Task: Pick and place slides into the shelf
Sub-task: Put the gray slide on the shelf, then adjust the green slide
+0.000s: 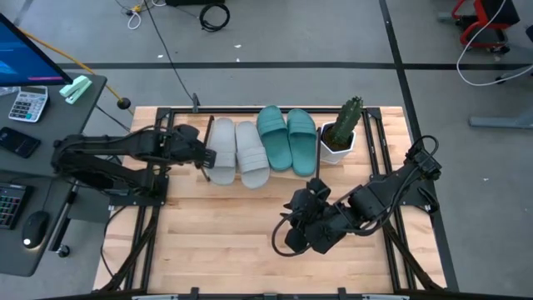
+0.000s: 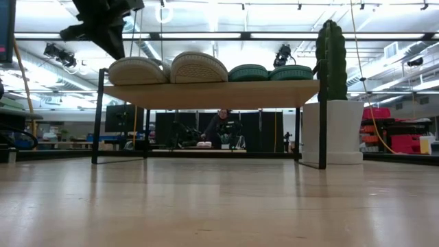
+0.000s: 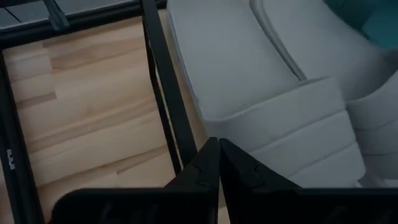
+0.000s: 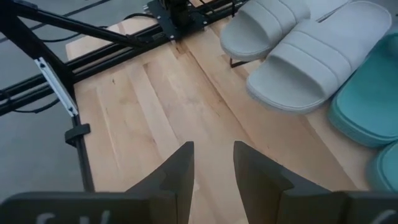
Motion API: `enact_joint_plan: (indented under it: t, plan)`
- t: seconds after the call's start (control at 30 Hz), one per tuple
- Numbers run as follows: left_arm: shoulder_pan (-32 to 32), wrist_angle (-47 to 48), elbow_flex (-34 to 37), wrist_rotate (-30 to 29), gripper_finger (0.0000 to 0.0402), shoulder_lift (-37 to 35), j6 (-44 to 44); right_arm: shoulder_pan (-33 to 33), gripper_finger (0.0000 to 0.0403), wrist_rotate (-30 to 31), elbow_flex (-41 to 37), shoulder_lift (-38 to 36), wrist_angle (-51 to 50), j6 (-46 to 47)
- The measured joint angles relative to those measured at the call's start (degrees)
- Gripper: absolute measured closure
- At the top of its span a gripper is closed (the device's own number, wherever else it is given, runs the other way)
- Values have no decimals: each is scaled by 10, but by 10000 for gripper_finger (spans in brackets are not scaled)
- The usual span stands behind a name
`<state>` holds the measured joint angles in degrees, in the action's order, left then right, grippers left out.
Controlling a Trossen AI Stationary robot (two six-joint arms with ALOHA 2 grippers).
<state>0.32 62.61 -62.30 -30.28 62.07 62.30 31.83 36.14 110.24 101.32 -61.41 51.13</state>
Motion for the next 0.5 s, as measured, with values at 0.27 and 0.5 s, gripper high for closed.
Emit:
enact_joint_plan:
  t: [0.27,0.5]
  plan:
    - [-16,-16,0,-4,396,-47,5,-10,284,1,0,0,-47,-7]
    - [-85,-88,0,-9,368,-70,31,-11,282,-4,0,0,-86,-179]
